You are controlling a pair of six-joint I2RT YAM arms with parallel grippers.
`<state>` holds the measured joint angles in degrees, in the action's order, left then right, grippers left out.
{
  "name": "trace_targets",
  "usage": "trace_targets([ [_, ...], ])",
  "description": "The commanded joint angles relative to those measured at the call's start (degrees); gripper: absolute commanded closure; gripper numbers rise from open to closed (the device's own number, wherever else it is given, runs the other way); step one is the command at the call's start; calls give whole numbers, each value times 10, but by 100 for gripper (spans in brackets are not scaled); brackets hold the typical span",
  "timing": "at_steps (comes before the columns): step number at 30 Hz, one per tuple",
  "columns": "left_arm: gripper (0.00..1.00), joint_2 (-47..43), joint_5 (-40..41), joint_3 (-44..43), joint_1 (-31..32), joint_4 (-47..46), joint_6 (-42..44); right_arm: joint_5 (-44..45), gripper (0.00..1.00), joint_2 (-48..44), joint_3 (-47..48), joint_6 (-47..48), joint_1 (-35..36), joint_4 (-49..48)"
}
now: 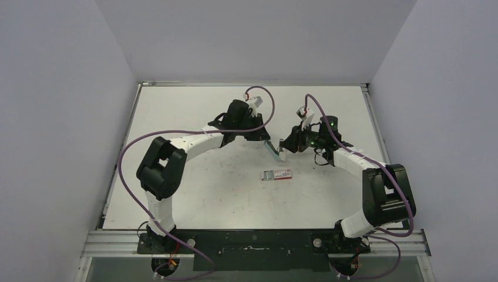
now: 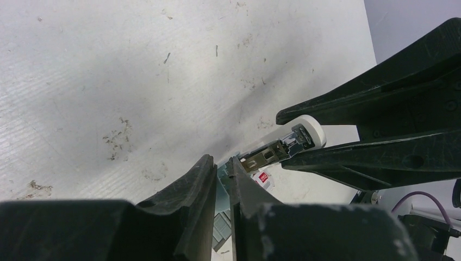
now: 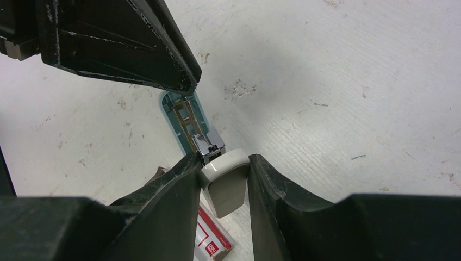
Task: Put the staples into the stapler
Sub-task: Open the stapler.
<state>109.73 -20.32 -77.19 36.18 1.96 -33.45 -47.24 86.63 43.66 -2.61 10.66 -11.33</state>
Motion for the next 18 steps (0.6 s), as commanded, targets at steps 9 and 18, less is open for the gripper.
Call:
trace_targets([
  [9,69,5,-24,-32,34,19,33,18,95,-9,21,15,3,-34],
  [18,65,9,24,-40,48,59,72,17,95,-13,22,15,2,-31],
])
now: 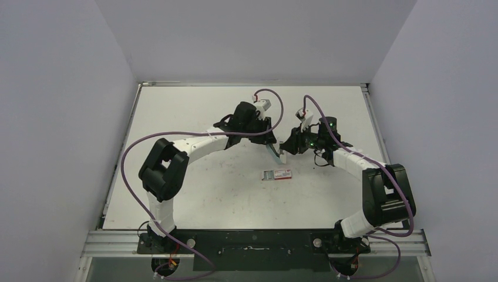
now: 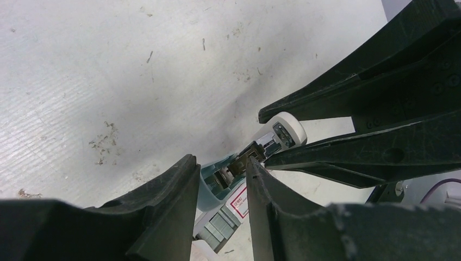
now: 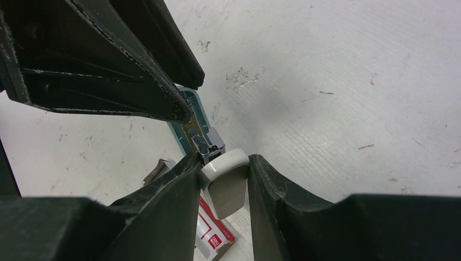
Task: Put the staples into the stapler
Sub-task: Open the stapler.
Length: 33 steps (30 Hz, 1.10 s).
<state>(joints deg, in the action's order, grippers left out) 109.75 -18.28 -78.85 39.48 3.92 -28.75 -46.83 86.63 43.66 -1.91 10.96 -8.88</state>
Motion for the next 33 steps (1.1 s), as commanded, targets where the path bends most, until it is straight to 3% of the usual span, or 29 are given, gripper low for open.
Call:
trace_targets([
  [1,65,9,10,-25,18,42,33,13,95,-13,23,9,-1,-55],
  [33,62,7,149,-24,39,77,141,9,95,-34,31,15,-7,-43],
])
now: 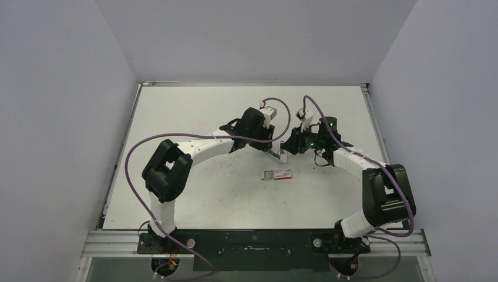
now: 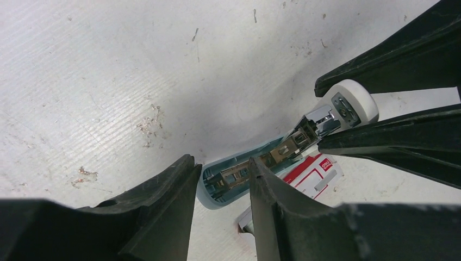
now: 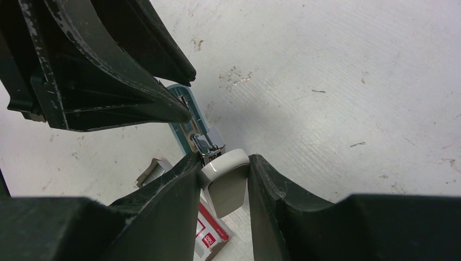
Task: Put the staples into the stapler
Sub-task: Open the stapler.
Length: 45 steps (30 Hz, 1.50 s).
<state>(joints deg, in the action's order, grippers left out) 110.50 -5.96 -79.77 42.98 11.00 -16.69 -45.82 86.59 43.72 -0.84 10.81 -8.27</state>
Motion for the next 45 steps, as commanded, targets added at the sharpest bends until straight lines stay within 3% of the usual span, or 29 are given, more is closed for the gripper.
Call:
trace_targets([
  [1,62,0,30,-14,4,5,22,0,95,-35,30,5,-5,-48],
  [10,59,-6,53,-5,4,0,42,2,95,-40,30,19,-7,-46],
  [16,55,-1,41,-9,-2,3,-1,4,95,-44,31,19,-7,-47],
  [20,49,1,1,-18,-14,6,-47,8,95,-45,26,19,-9,-53],
  [23,38,-3,-17,-20,-20,3,-71,8,95,-46,25,17,-10,-55],
  [27,35,-5,-44,-17,-26,-5,-96,7,95,-45,26,12,-10,-59],
  [32,39,1,-74,-17,-30,-11,-133,7,95,-46,27,9,-10,-61],
  [45,67,25,-116,-30,-34,-9,-218,6,95,-49,28,8,-12,-61],
])
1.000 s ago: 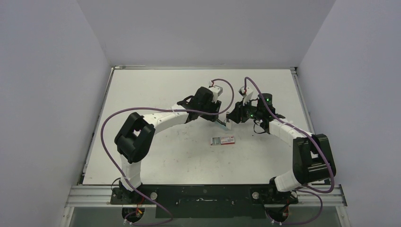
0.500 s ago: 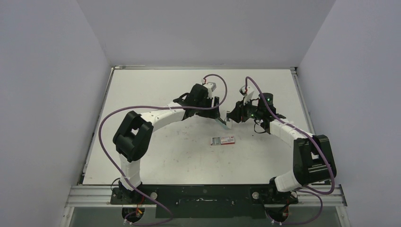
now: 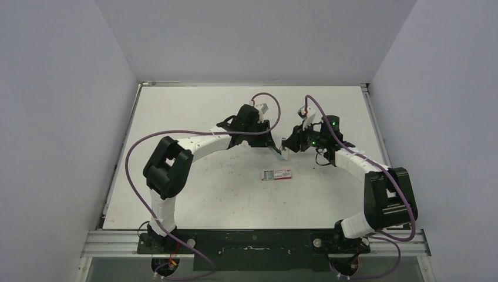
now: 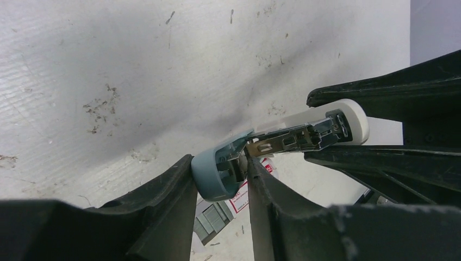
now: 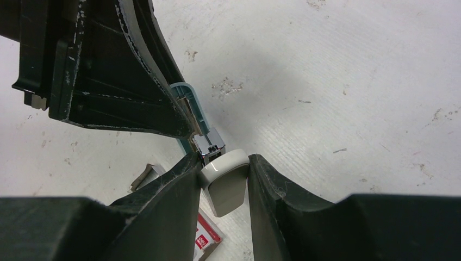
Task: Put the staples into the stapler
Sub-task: Open the stapler.
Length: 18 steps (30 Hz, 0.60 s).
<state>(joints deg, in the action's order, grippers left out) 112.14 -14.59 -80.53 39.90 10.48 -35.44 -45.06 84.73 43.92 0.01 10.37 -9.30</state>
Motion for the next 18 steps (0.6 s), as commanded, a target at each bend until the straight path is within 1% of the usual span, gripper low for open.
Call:
trace_targets([
  [1,70,9,-33,-21,-4,-5,-36,-1,95,-31,26,0,-8,-52],
  [5,84,9,-39,-17,-8,-13,-41,-3,95,-31,23,0,-10,-52],
  [10,90,9,-38,-22,-19,-14,-40,-11,95,-29,21,2,-9,-53],
  [14,100,10,-38,-24,-31,-14,-38,-28,95,-26,19,11,-8,-52],
  [18,100,9,-39,-29,-36,-13,-24,-37,95,-24,20,23,-10,-47],
])
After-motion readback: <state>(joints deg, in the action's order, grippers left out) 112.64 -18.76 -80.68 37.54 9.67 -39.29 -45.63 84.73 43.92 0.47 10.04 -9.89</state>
